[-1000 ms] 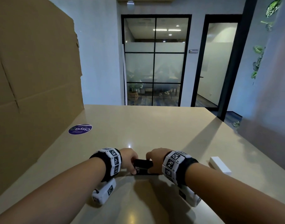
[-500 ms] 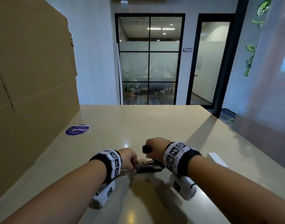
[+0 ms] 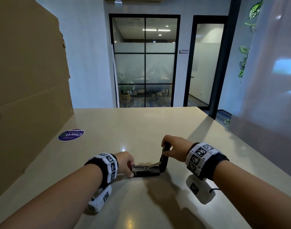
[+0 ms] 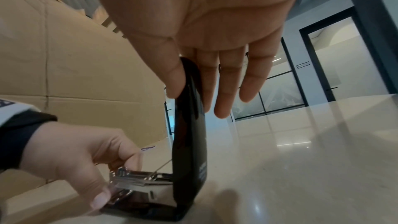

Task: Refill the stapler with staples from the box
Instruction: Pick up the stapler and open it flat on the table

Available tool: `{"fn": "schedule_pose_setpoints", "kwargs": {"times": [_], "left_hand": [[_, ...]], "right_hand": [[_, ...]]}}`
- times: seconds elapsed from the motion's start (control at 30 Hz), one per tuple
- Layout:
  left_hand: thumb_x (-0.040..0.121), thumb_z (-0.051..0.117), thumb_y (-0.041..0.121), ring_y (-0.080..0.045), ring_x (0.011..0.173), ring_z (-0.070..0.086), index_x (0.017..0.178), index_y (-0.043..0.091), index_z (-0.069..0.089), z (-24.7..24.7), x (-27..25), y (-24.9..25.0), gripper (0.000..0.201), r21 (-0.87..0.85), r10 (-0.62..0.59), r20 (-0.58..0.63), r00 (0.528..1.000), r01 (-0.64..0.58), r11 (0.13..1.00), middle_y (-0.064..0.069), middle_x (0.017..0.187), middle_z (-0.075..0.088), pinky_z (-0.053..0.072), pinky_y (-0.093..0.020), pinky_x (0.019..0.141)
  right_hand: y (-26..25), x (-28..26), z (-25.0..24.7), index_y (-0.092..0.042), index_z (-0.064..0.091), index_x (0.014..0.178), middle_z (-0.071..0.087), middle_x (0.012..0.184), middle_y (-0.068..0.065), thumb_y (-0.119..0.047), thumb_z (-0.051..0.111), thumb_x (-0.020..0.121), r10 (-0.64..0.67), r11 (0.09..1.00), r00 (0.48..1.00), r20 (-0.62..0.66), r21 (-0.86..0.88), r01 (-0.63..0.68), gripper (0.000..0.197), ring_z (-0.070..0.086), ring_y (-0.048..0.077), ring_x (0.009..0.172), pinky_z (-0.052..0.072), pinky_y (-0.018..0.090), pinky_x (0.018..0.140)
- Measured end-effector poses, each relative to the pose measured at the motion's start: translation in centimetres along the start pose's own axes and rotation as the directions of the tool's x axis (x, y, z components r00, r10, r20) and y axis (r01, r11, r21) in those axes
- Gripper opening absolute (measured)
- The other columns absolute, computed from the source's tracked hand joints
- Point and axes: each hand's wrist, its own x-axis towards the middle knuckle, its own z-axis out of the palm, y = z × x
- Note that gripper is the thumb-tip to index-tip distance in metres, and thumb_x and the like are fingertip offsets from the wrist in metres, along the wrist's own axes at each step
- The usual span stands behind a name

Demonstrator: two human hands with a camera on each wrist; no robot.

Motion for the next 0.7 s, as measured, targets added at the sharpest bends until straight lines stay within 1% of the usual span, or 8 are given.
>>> {"fn": "schedule_pose_setpoints", "kwargs": {"times": [0.23,0.33,0.37,0.43,0.47,0.57,0.63,0.7], "left_hand": [[0.077,0.077,0.025,-0.018,0.086,0.060,0.105,0.012,0.068,0.0,-0.4,0.0,0.033,-0.011,-0.001,-0.009,1.000,0.001,1.000,0.003,0.090,0.064,0.052,-0.033,0.087],[0.077,0.077,0.026,-0.018,0.086,0.060,0.105,0.012,0.068,0.2,-0.5,-0.1,0.033,-0.014,-0.005,-0.021,1.000,0.005,1.000,0.003,0.089,0.064,0.051,-0.032,0.087],[0.077,0.077,0.026,-0.018,0.086,0.060,0.105,0.012,0.068,0.2,-0.5,-0.1,0.033,-0.016,-0.006,-0.023,1.000,0.006,1.000,0.003,0.089,0.063,0.051,-0.032,0.086],[0.077,0.077,0.026,-0.018,0.086,0.060,0.106,0.011,0.067,0.1,-0.6,0.0,0.034,-0.017,-0.006,-0.022,1.000,0.005,1.000,0.003,0.089,0.063,0.051,-0.031,0.085],[0.077,0.077,0.026,-0.018,0.086,0.060,0.106,0.011,0.067,0.1,-0.6,0.0,0.034,-0.017,-0.005,-0.021,1.000,0.005,1.000,0.003,0.090,0.063,0.050,-0.031,0.086],[0.078,0.075,0.025,-0.017,0.088,0.059,0.107,0.011,0.067,0.1,-0.8,0.2,0.033,-0.016,-0.003,-0.022,1.000,0.003,1.000,0.003,0.091,0.062,0.050,-0.031,0.086],[0.079,0.074,0.024,-0.016,0.088,0.059,0.108,0.011,0.067,0.1,-0.9,0.3,0.033,-0.020,-0.001,-0.024,1.000,0.000,1.000,0.003,0.093,0.062,0.049,-0.029,0.085],[0.080,0.074,0.024,-0.016,0.089,0.058,0.110,0.011,0.066,0.2,-1.0,0.3,0.034,-0.027,-0.003,-0.024,1.000,0.002,1.000,0.003,0.095,0.062,0.048,-0.029,0.086]], "right_hand": [[2.0,-0.4,-0.5,-0.016,0.057,0.114,0.062,0.117,0.005,-0.023,0.060,0.089,0.080,0.994,0.997,-0.006,-0.076,-0.080,0.027,0.051,0.018,0.089,0.042,0.027,0.076],[3.0,-0.6,-0.6,-0.015,0.060,0.114,0.062,0.115,0.005,-0.026,0.063,0.086,0.117,0.979,0.993,0.008,-0.168,-0.114,0.030,0.059,0.022,0.097,0.049,0.031,0.083],[3.4,-0.7,-0.5,-0.015,0.061,0.114,0.061,0.112,0.005,-0.027,0.064,0.086,0.128,0.971,0.992,0.015,-0.204,-0.123,0.031,0.060,0.024,0.101,0.050,0.033,0.085],[3.8,-0.9,-0.2,-0.016,0.064,0.113,0.058,0.105,0.003,-0.029,0.065,0.085,0.151,0.951,0.988,0.034,-0.279,-0.135,0.031,0.060,0.025,0.105,0.050,0.033,0.085],[4.0,-1.0,0.1,-0.017,0.065,0.112,0.058,0.105,0.002,-0.030,0.065,0.085,0.168,0.936,0.985,0.049,-0.320,-0.144,0.030,0.060,0.024,0.106,0.050,0.033,0.085],[4.6,-1.1,1.5,-0.021,0.069,0.108,0.064,0.115,0.003,-0.031,0.066,0.081,0.228,0.882,0.967,0.113,-0.445,-0.156,0.029,0.059,0.025,0.109,0.052,0.035,0.087],[4.7,-1.1,2.3,-0.022,0.069,0.108,0.066,0.115,0.004,-0.028,0.066,0.080,0.252,0.865,0.957,0.146,-0.476,-0.155,0.029,0.060,0.025,0.108,0.052,0.035,0.088],[4.7,-1.2,2.6,-0.022,0.068,0.108,0.066,0.115,0.004,-0.026,0.065,0.080,0.259,0.866,0.955,0.147,-0.474,-0.162,0.029,0.061,0.025,0.107,0.052,0.035,0.089]]}}
